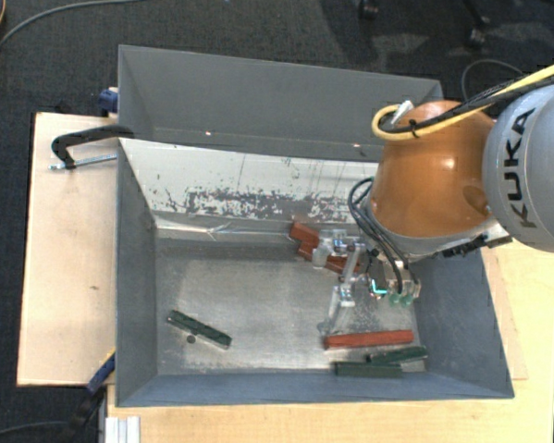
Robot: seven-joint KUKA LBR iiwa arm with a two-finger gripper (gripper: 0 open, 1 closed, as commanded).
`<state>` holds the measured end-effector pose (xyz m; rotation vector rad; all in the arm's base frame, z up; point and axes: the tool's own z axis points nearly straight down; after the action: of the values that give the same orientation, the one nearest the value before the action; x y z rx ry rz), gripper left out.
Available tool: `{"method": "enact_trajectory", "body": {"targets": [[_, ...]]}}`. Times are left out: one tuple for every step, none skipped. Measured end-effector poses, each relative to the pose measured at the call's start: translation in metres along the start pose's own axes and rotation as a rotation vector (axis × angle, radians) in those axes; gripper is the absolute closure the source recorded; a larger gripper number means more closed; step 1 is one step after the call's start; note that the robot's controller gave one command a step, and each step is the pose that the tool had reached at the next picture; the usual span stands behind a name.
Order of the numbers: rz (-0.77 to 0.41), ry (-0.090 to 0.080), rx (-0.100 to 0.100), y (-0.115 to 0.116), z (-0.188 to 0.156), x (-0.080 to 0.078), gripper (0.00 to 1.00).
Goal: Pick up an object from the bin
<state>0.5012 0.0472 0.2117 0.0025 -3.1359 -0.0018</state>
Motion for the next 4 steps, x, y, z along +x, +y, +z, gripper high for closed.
{"method": "enact_trajectory", "body": {"targets": [[-0.320,-0.005,0.001,-0.030,0.144,-0.067,0.00],[-0.602,-0.016,0.007,-0.078,0.023,-0.052,0.00],[-0.862,-0.006,0.002,-0.120,0.142,-0.087,0.00],[-1.400,-0.012,0.003,-0.178,0.139,-0.073,0.00]]}}
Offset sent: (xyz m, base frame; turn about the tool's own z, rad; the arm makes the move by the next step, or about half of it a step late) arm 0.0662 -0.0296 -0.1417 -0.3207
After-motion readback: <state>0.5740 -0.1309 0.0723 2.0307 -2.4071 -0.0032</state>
